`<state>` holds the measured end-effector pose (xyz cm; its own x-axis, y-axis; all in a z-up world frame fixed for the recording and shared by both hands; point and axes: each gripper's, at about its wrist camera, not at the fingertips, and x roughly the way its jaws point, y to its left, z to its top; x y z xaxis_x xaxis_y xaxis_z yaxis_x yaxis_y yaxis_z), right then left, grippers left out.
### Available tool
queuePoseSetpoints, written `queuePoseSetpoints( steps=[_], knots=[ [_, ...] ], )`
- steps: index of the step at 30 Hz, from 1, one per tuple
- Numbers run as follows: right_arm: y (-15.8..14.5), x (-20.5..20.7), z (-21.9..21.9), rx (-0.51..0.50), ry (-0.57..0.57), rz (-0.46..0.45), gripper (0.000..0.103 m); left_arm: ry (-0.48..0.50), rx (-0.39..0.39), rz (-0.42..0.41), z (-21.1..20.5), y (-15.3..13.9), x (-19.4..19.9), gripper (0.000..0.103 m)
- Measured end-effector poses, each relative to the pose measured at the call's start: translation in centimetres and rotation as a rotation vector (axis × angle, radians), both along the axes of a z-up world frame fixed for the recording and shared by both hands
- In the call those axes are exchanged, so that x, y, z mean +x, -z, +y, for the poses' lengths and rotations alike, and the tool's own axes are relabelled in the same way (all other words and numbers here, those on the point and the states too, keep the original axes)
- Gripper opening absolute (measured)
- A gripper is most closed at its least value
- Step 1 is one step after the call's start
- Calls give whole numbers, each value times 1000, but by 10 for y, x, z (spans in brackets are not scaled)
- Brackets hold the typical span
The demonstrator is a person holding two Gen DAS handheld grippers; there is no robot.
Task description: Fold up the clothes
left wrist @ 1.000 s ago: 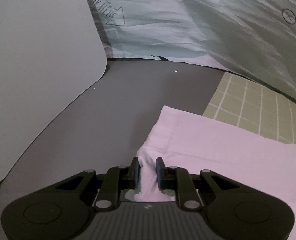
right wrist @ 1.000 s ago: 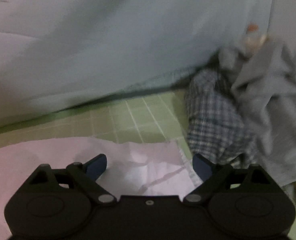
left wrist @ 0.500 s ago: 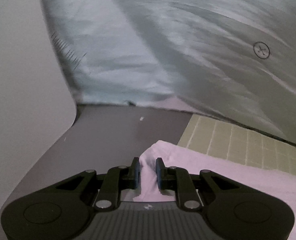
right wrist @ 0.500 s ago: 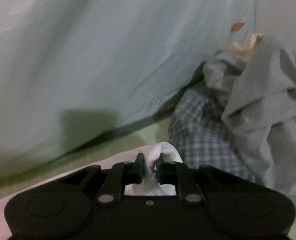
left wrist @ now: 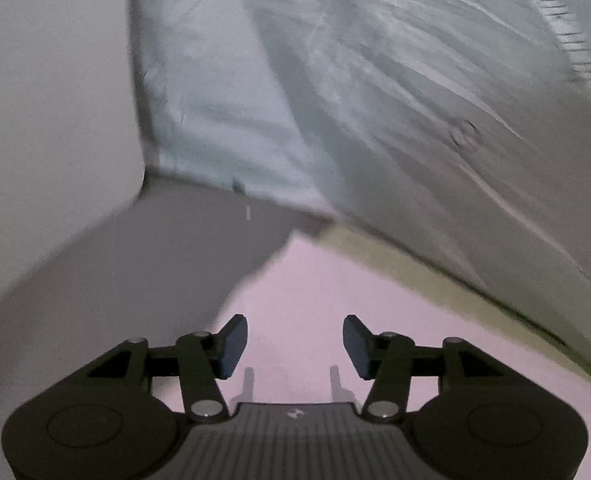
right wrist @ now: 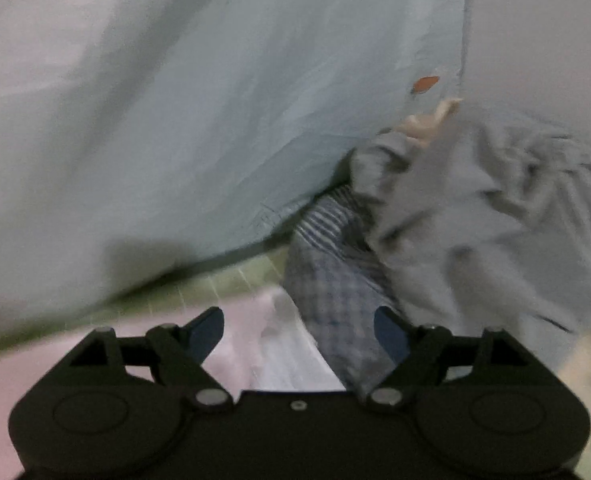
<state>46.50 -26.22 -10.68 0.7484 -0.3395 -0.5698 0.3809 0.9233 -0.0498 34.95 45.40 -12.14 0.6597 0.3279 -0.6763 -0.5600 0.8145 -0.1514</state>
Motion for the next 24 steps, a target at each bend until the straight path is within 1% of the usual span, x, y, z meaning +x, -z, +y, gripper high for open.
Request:
queuePoseSetpoints(
  steps=[2,5,6,7,10,12,13,16,18,21,23,24],
  knots=[
    [3,-35,6,-40,-24,28,84,19,-39,27,-19,5,-37,55],
    [9,-97,4,-62,-25,69,85,47,-100,75,-51,20,-93,55],
    [11,-119,3,-63,-29,73,87,55,-123,89,-62,25,-112,55],
    [14,-137,0,-56,-24,81,89,64,-150,103,-74,32,-131,55],
    [26,-181,-12,-19,5,110,90,84,-199,153,-108,49,-178,55],
    [35,-203,-24,17,29,127,90,88,-242,163,-125,54,-202,55],
    [39,-211,-31,36,41,133,90,90,-263,167,-134,57,-214,55],
    [50,-226,-52,112,63,145,90,130,-283,164,-160,59,-239,55],
    [56,-232,-65,171,68,146,90,144,-259,168,-176,58,-251,55],
    [65,-231,-86,271,72,138,89,110,-257,161,-190,58,-269,55],
    [72,-225,-97,324,82,143,86,68,-252,163,-194,58,-280,55],
    [74,-222,-102,349,87,146,80,53,-242,161,-197,58,-286,55]
  ],
)
